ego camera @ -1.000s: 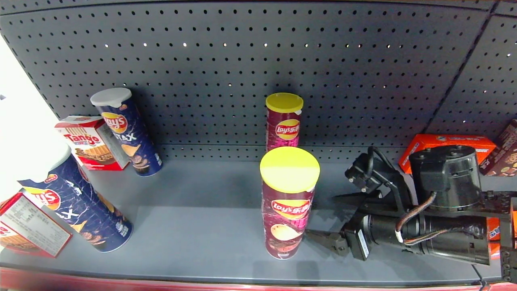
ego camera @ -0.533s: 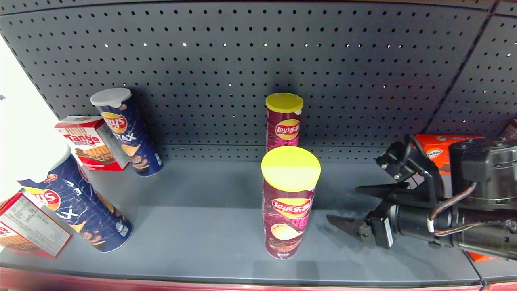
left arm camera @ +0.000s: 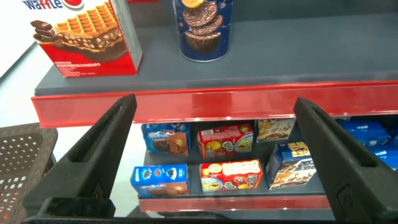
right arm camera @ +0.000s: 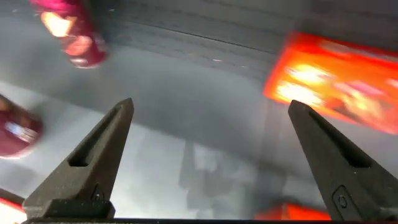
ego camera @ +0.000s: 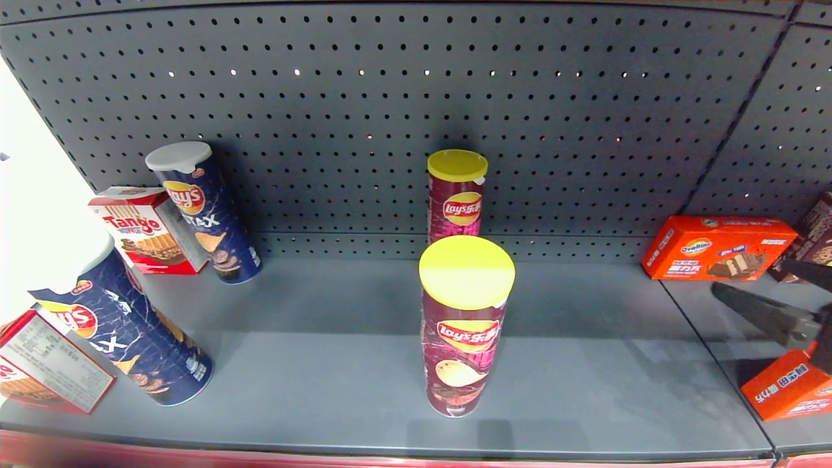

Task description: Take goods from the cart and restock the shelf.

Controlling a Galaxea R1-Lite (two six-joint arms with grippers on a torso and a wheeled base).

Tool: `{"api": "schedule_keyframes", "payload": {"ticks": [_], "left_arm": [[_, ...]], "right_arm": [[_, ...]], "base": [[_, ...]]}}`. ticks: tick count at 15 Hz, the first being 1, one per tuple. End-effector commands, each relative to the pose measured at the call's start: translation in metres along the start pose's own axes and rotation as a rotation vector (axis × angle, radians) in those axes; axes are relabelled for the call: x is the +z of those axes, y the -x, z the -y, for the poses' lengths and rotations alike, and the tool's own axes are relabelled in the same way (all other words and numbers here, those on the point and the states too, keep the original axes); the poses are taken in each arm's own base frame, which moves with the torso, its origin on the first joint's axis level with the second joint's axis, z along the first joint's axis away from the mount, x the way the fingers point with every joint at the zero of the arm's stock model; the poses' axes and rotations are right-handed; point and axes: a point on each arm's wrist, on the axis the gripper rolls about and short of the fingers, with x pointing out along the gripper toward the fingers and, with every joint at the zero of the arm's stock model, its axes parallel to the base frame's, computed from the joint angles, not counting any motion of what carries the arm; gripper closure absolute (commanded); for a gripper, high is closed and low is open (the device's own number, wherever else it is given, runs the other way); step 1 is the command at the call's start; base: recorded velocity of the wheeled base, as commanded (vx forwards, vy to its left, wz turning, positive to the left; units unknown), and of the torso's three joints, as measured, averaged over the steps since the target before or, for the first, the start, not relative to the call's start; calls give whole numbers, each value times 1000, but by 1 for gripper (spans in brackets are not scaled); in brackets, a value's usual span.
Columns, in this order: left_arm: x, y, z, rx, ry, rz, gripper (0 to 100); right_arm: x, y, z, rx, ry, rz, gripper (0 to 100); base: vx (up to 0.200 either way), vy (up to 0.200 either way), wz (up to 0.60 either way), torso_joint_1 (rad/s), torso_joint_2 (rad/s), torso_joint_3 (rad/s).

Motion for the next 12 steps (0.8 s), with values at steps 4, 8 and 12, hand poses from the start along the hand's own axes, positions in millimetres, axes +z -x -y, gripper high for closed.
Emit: {"api": "schedule_keyframes", "payload": {"ticks": [4,8,12], "left_arm": [[1,-1,0,-2,0,-15,0],[0,-1,0,1,-3,-6,0],[0,-1,0,1,-4,-5,0]], "right_arm": [[-104,120,-15,-181,14,108,0],[-137,133,-19,-202,7,92,0],[-154,127,-20,-211,-19,42,0]], "base": [[0,0,0,0,0,0],[0,0,0,0,0,0],[0,0,0,0,0,0]]}}
